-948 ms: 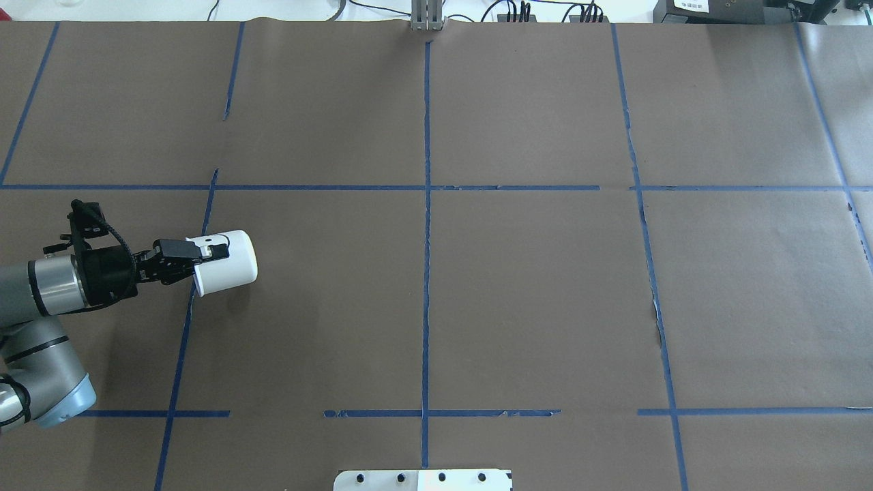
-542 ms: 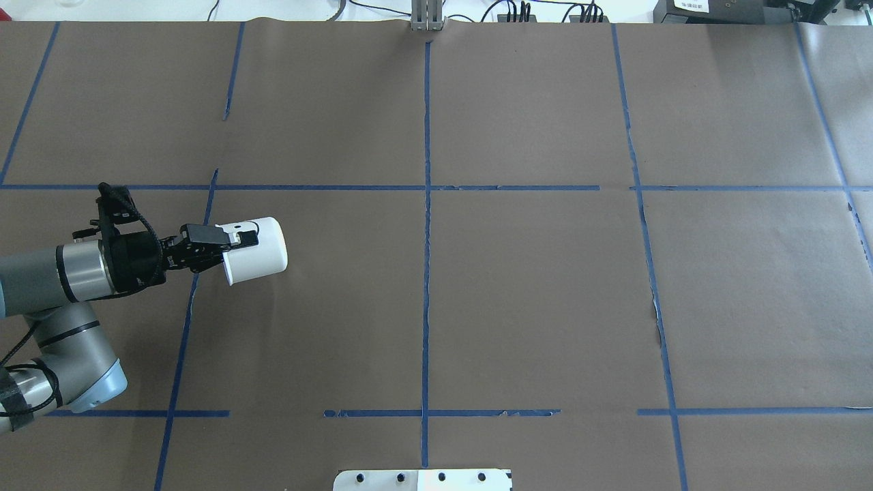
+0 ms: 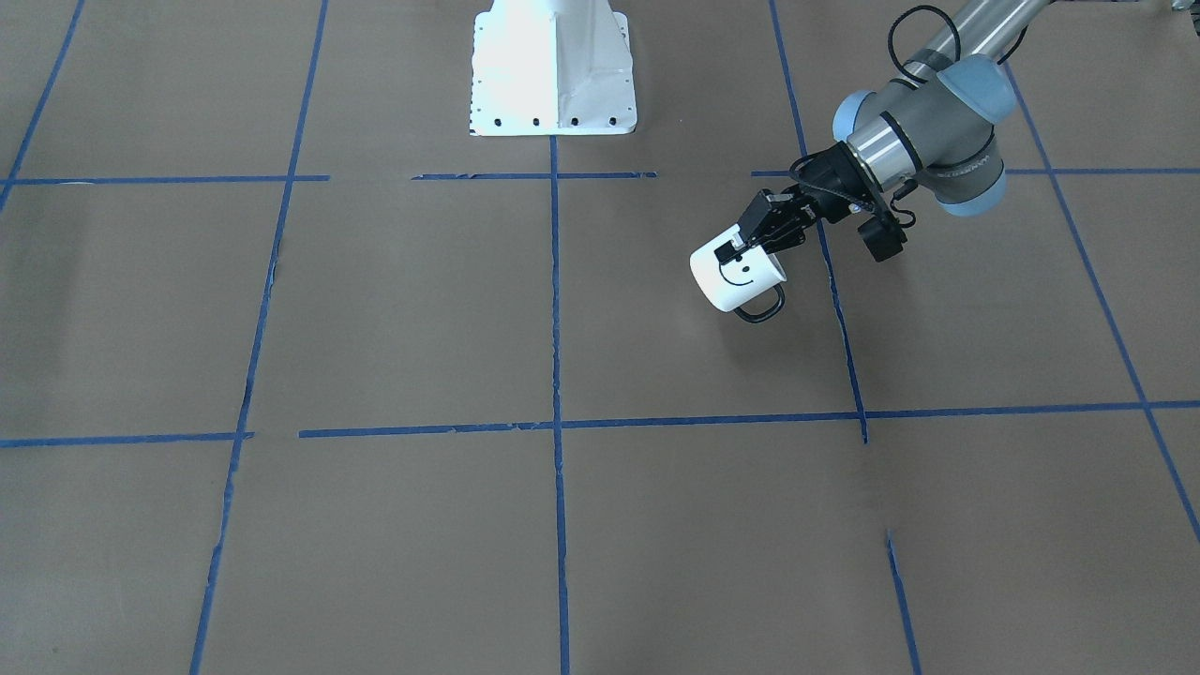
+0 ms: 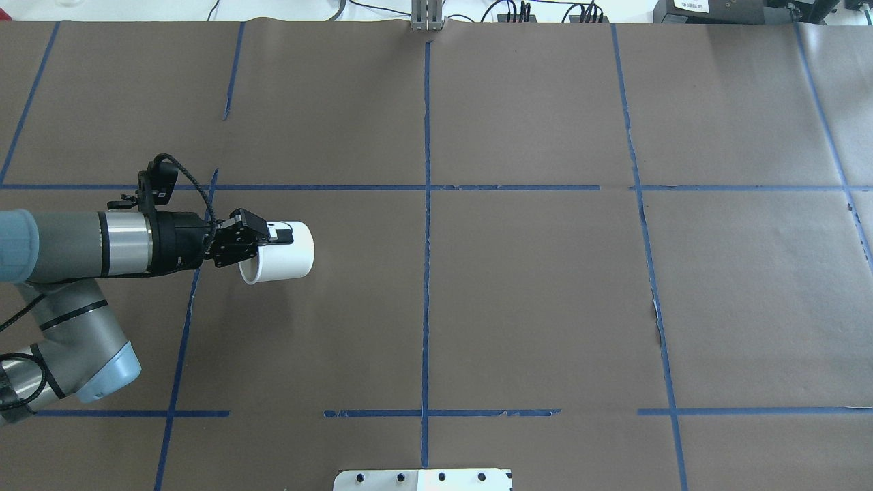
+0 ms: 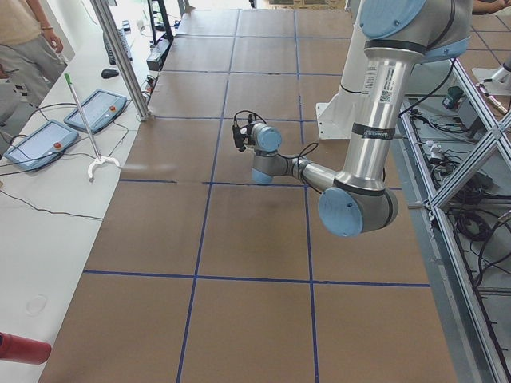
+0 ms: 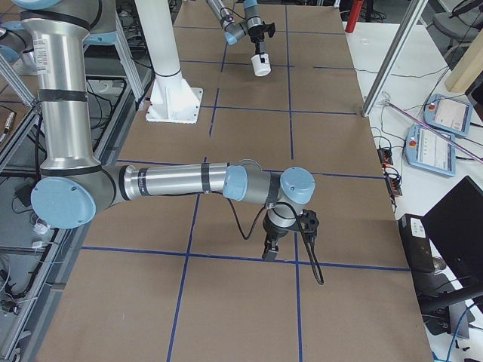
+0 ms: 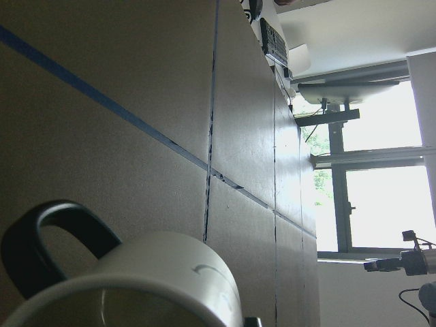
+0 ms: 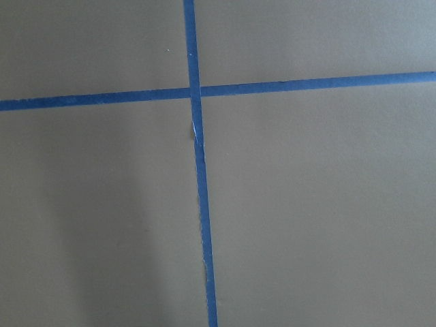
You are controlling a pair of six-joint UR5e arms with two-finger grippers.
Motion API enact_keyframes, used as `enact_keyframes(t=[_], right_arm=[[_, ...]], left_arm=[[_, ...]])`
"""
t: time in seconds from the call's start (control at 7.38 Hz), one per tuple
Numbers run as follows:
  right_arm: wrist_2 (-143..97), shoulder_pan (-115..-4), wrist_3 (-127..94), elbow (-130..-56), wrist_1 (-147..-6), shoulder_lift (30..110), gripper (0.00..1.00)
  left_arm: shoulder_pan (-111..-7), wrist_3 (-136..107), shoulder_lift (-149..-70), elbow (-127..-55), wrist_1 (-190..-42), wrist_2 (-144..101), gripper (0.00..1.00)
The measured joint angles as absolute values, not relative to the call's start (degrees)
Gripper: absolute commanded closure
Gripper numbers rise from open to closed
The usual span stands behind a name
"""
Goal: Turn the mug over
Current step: 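Lift the mug with the left gripper and rotate it upright, then lower the upright mug onto the table center with the left gripper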
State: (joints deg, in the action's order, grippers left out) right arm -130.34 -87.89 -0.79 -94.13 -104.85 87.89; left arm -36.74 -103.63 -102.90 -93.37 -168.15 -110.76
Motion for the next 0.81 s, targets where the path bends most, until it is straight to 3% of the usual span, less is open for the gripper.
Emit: enact_keyframes(t=[0.41, 0.81], right_arm=[[-130.34, -87.89, -0.79, -94.13, -104.85, 87.89, 0.0], [-130.34, -87.89, -0.79, -94.13, -104.85, 87.91, 0.0]], left_arm=[[-36.54, -98.58, -114.33, -97.66, -132.23, -112.84, 1.0], [-35.85, -92.91, -131.07, -92.82, -103.33, -112.65, 1.0]])
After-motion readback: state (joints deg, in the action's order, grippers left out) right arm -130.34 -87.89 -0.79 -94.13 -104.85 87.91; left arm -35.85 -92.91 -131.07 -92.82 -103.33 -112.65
